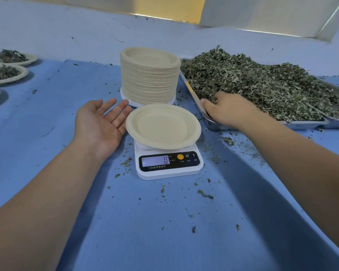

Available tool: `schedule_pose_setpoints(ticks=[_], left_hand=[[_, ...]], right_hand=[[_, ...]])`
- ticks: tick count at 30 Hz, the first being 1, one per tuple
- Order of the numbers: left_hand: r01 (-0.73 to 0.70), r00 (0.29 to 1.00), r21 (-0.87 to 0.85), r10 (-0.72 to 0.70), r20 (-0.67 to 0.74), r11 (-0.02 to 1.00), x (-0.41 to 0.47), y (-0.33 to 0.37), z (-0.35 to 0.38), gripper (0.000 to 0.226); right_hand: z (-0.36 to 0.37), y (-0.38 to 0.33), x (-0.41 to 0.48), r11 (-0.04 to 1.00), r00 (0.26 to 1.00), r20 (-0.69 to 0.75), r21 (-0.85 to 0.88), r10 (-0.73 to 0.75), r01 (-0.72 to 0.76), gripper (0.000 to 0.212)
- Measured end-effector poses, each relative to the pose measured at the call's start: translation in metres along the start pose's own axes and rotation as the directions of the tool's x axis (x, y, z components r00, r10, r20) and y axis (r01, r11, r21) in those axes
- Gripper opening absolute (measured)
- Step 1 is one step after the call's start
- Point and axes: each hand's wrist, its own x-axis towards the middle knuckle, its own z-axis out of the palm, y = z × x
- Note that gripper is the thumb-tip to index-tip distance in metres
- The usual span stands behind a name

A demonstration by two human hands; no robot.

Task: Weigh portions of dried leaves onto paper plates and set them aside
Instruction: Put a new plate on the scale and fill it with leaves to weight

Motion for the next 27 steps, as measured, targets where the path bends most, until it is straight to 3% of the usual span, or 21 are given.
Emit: schedule_pose_setpoints(ticks=[2,3,6,8,13,17,23,27], left_hand=[[-0.001,1.000,-0.003,0.001,0.005,1.000,0.000,0.000,-0.001,0.039],[-0.001,1.000,-0.005,0.002,0.005,1.000,-0.001,0.000,-0.001,0.039],[0.000,1.000,-0.003,0.000,0.003,1.000,-0.001,0.000,-0.002,0.038],[0.001,1.000,0.002,-0.001,-0.001,1.000,-0.001,0.000,-0.001,0.038],[-0.001,1.000,0.023,0.001,0.002,1.000,0.000,0.000,-0.001,0.039],[-0.019,1.000,0.024,0.019,-0.006,1.000,-0.001,0.000,-0.002,0.039],[-0.073,0.997,-0.057,0.071,-0.039,0.996,0.000,0.004,-0.009,0.041],[-0.065,0.998,-0.006,0.065,-0.023,0.998,0.001,0.003,-0.008,0.043]], right_hand=[[-0.003,0.002,0.001,0.999,0.994,-0.111,0.037,0.019,-0.015,0.076],[-0.004,0.001,0.003,0.998,0.998,-0.066,0.056,0.014,-0.010,0.079],[-0.004,-0.002,0.002,0.997,0.963,0.271,0.071,-0.008,-0.012,0.100],[-0.001,-0.005,-0.002,0.994,0.931,0.363,0.113,-0.031,-0.011,0.108],[0.004,-0.006,-0.007,0.995,0.956,0.275,0.060,-0.099,0.085,0.088],[0.007,-0.007,-0.011,0.984,0.975,0.171,0.131,-0.145,0.123,0.068],[-0.005,-0.005,-0.005,0.973,0.969,0.207,0.215,-0.131,0.086,0.054],[-0.004,-0.005,-0.005,0.971,0.974,0.186,0.223,-0.128,0.085,0.053]])
